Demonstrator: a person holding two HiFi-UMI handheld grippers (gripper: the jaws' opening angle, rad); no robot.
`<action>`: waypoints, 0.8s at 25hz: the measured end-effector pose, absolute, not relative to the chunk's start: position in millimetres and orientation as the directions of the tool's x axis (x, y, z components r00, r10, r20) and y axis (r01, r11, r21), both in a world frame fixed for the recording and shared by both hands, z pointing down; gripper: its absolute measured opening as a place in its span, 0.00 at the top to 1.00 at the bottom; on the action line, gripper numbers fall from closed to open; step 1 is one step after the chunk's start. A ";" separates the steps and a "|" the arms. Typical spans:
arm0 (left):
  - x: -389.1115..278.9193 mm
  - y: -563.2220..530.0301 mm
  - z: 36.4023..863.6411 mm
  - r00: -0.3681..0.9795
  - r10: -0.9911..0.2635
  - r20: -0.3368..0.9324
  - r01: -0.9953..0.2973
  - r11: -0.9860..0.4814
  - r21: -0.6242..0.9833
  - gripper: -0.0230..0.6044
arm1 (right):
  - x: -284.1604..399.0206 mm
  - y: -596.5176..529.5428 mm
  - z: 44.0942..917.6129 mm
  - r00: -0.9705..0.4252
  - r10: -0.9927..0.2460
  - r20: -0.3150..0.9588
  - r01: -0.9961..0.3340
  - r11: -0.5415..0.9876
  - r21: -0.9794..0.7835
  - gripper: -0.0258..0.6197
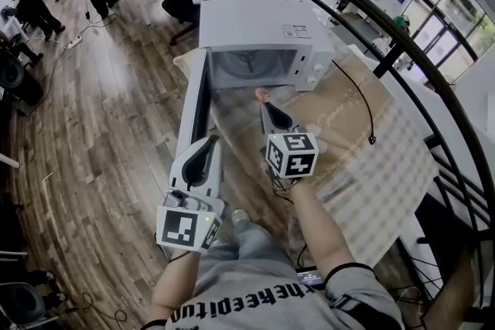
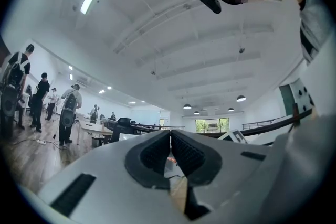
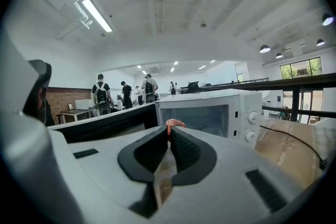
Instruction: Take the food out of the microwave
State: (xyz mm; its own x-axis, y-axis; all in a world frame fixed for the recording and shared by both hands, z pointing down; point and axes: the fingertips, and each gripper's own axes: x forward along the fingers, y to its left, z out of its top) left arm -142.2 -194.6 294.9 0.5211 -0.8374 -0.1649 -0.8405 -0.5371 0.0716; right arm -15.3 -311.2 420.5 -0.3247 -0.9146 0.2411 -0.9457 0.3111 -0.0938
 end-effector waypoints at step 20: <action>-176.6 -156.1 285.0 0.514 -0.840 -0.173 -0.846 -0.529 0.056 0.95 | -10.1 -209.7 367.5 -0.274 -0.950 0.147 -0.962 0.268 -0.056 0.93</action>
